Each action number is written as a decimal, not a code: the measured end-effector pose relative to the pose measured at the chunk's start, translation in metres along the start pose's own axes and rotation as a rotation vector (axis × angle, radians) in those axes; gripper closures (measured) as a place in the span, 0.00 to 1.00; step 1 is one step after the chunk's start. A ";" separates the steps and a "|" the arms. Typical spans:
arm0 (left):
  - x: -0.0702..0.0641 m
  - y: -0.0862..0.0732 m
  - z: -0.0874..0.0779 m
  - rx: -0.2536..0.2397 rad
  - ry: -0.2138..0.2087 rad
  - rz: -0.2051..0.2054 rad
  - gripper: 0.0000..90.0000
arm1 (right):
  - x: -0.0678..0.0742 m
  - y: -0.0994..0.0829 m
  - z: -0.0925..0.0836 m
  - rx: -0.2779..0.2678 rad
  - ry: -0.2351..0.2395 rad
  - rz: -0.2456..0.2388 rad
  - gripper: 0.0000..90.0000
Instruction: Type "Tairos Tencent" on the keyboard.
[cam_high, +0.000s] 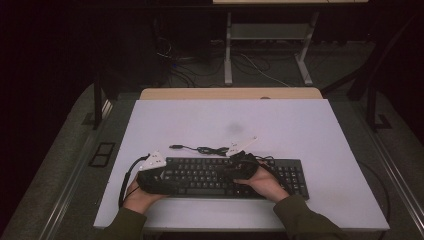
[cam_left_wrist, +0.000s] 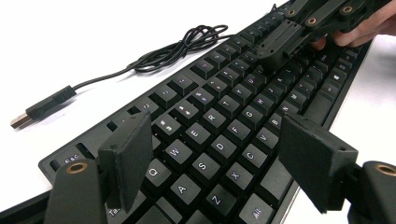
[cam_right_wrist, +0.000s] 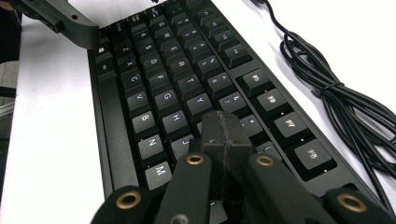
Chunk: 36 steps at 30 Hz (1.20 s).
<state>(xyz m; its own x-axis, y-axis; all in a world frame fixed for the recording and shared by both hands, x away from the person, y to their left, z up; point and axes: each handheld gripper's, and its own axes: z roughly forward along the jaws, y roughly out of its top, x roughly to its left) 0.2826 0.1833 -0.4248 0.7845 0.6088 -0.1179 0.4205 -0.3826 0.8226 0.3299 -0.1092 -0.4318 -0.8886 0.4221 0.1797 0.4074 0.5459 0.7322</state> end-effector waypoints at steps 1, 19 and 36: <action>0.000 0.000 0.000 0.000 0.000 -0.001 0.28 | 0.000 0.000 0.000 0.002 -0.002 -0.001 0.99; -0.001 0.001 0.000 0.002 0.002 0.002 0.30 | 0.000 0.000 -0.006 -0.027 -0.008 0.001 0.90; -0.002 0.004 -0.001 -0.002 0.000 0.006 0.54 | -0.001 0.000 -0.017 -0.111 -0.006 0.032 0.49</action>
<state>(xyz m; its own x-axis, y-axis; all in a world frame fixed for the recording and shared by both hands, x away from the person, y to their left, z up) 0.2826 0.1817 -0.4203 0.7871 0.6064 -0.1127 0.4145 -0.3847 0.8248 0.3269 -0.1214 -0.4208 -0.8739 0.4427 0.2007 0.4097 0.4489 0.7941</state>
